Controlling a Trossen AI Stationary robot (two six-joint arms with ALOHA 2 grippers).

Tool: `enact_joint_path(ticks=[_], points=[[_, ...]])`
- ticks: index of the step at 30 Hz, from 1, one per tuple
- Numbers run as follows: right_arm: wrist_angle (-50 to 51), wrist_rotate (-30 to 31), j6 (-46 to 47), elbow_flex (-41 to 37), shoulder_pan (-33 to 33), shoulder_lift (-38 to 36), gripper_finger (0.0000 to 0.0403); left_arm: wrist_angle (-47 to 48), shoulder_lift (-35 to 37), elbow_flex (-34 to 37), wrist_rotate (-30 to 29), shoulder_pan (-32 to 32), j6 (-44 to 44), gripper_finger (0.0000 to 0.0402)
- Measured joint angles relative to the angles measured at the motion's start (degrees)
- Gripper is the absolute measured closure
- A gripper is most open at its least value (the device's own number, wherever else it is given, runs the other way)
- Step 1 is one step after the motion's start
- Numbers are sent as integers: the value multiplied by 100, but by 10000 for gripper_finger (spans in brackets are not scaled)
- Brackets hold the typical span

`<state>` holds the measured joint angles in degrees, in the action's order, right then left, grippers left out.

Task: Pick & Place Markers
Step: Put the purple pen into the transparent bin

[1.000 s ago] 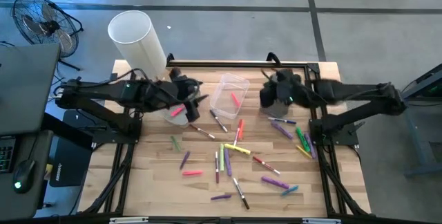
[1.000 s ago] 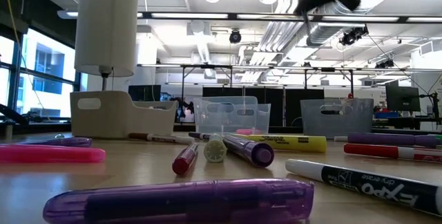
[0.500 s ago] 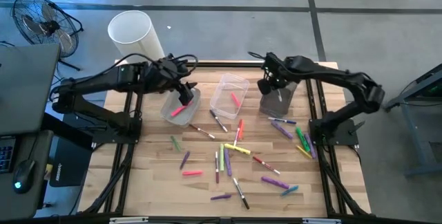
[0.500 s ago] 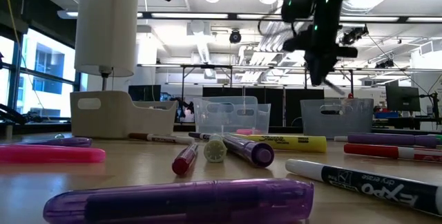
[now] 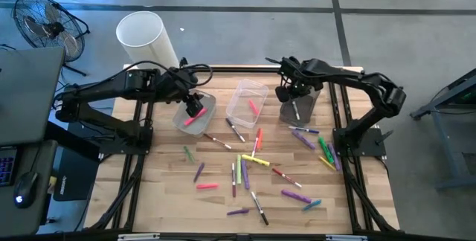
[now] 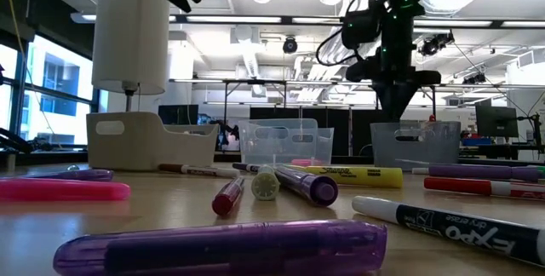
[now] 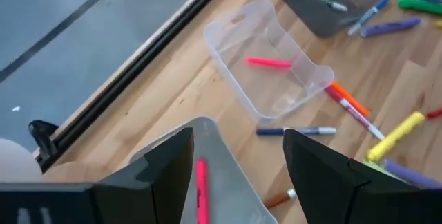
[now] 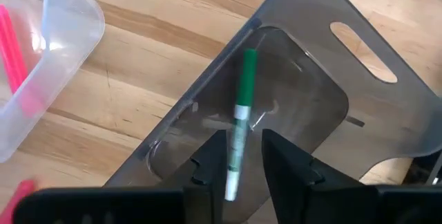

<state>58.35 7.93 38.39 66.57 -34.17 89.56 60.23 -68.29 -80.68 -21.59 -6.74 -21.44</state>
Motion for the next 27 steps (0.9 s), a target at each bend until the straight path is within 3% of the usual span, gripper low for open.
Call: enact_joint_path(ticks=[4, 10, 17, 27], points=[[174, 66, 15, 0, 89, -151, 319, 3, 0, 0, 201, 0, 150, 182], [337, 518, 513, 0, 769, -1160, 340, 226, 0, 0, 582, 72, 146, 182], [212, 1248, 1178, 0, 2401, -2168, 369, 340, -196, 0, 472, 812, 107, 186], [-408, 2139, 1553, 0, 4518, -2200, 398, 466, -916, 0, 156, 1892, -93, 239]])
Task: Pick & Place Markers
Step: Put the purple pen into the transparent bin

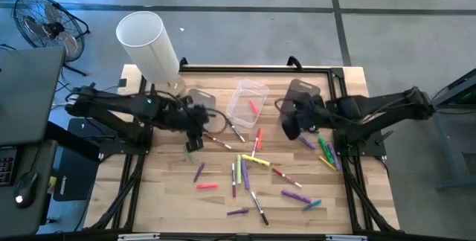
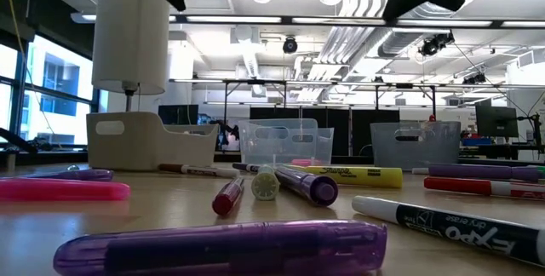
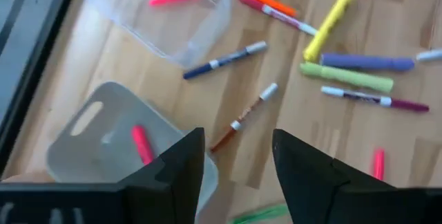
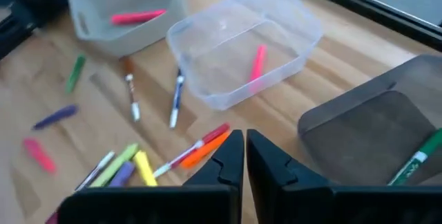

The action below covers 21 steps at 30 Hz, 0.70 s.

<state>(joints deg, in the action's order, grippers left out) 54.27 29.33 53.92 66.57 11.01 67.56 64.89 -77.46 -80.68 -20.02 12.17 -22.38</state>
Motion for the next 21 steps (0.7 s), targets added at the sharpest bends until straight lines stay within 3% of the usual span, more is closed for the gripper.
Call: enact_joint_path(ticks=[5, 13, 21], points=[[98, -28, 51, -136, 666, 28, 402, 17, -590, 0, 198, 315, -445, 254], [-365, -118, 1287, -1262, 1717, 21, 403, 319, -1394, 26, 901, 370, -2839, 255], [-1819, -148, 1444, -1865, 2337, 23, 403, -352, -1455, 1038, 1400, 426, -4418, 255]])
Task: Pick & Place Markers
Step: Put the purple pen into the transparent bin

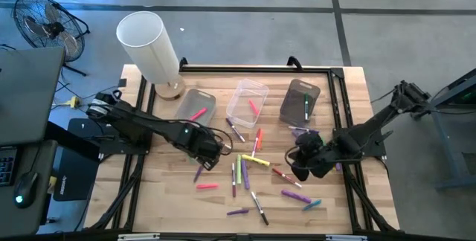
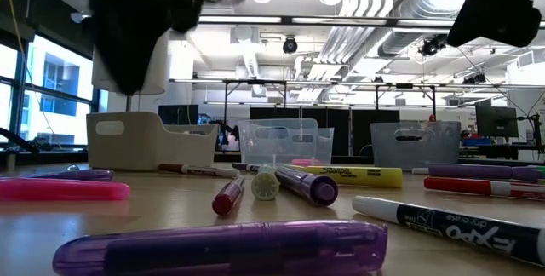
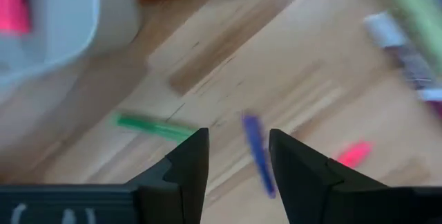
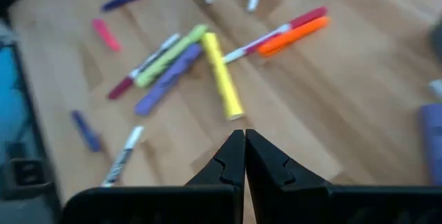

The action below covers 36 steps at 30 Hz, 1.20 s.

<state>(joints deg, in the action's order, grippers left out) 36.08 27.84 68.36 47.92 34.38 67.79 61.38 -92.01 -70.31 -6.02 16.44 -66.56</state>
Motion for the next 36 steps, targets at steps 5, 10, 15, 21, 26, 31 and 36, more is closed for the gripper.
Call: enact_joint_path(ticks=[5, 10, 15, 21, 26, 31, 36], points=[[-86, 76, -24, -8, 109, 0, 403, -374, 4, 424, 240, 98, -448, 255], [-86, 58, -29, -8, 111, 0, 403, -985, 4, 737, 374, 219, -804, 255], [-86, 56, -82, -6, 111, 0, 403, -1191, 5, 946, 350, 408, -1171, 255], [-89, 97, -149, 2, 108, 0, 403, -1338, -211, 997, 290, 643, -1492, 255], [-91, 114, -149, 3, 89, 0, 403, -1700, -440, 993, 292, 835, -1621, 255], [-154, 112, -142, 3, 90, 0, 403, -1955, -799, 998, 380, 876, -1736, 255], [-292, 95, -176, 3, 89, 0, 403, -1946, -1077, 969, 464, 884, -1800, 255]])
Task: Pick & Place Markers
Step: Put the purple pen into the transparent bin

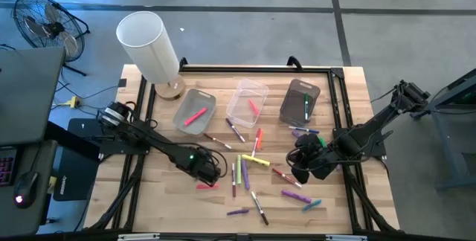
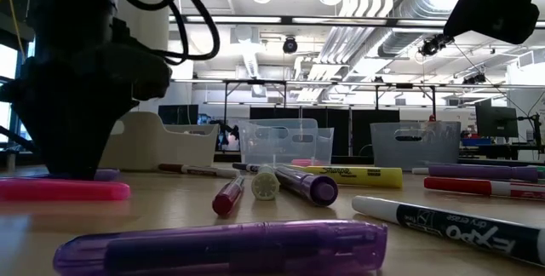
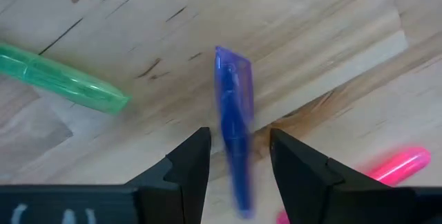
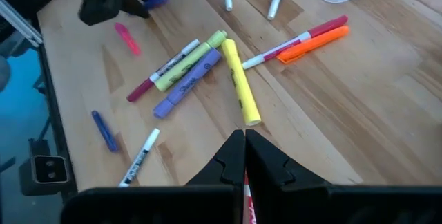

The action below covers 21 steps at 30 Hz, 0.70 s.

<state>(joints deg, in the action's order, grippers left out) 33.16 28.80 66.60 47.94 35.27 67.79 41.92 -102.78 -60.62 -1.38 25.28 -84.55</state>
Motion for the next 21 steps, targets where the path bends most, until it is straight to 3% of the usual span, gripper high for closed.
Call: enact_joint_path(ticks=[6, 12, 18, 21], points=[[-98, 16, -16, 0, 0, 0, 403, 37, -139, 2, 57, -11, 28, 274], [-137, 39, -129, 0, 0, 0, 403, 21, -147, 7, -98, -9, 38, 375], [-137, 83, -352, 0, 0, 0, 403, -21, 165, 42, -229, -8, 27, 372], [-152, 81, -366, 0, 0, 0, 403, -20, 375, 55, -611, -14, 22, 372]])
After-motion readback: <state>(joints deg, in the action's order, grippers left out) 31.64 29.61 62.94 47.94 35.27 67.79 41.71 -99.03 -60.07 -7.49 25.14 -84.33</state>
